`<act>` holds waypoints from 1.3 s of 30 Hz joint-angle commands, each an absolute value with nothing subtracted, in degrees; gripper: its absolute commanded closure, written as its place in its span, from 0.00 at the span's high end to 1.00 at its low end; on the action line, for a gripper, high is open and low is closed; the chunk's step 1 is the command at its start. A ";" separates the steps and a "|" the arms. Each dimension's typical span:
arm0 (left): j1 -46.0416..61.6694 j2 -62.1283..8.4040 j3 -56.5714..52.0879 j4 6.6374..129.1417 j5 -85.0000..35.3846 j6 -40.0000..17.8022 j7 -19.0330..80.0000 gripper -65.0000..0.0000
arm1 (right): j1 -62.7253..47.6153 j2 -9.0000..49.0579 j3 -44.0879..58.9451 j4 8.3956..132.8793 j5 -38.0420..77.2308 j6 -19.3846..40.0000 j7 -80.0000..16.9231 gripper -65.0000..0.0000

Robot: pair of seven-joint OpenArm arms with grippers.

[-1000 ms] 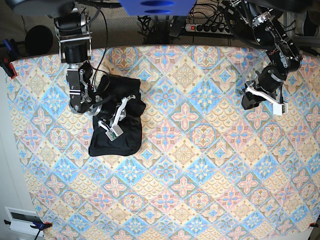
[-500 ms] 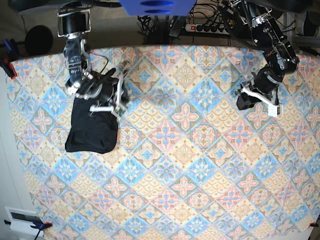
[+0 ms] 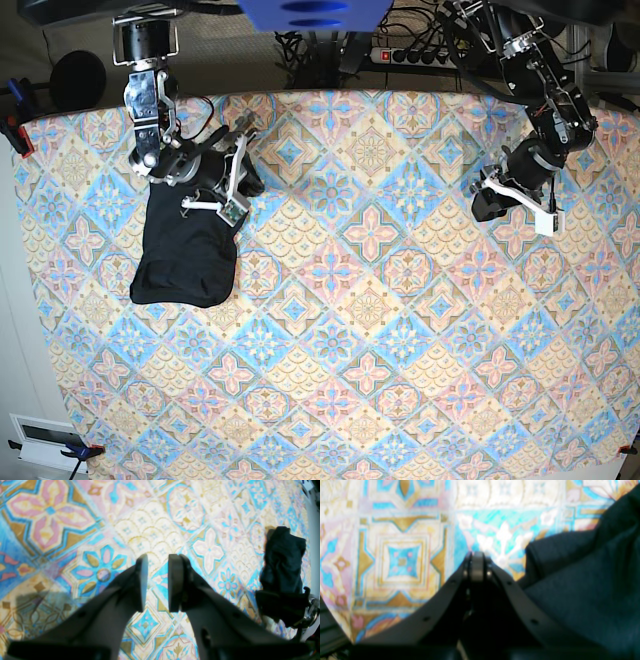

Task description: Layout the t-shirt on the table in an organized manner, then fold the t-shirt properly

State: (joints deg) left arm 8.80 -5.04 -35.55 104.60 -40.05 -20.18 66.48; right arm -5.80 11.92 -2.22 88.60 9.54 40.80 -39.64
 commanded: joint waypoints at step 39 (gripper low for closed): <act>20.44 -8.92 -38.02 114.68 -41.36 -20.53 65.27 0.20 | -29.41 14.81 12.26 114.51 19.56 40.00 -47.34 0.00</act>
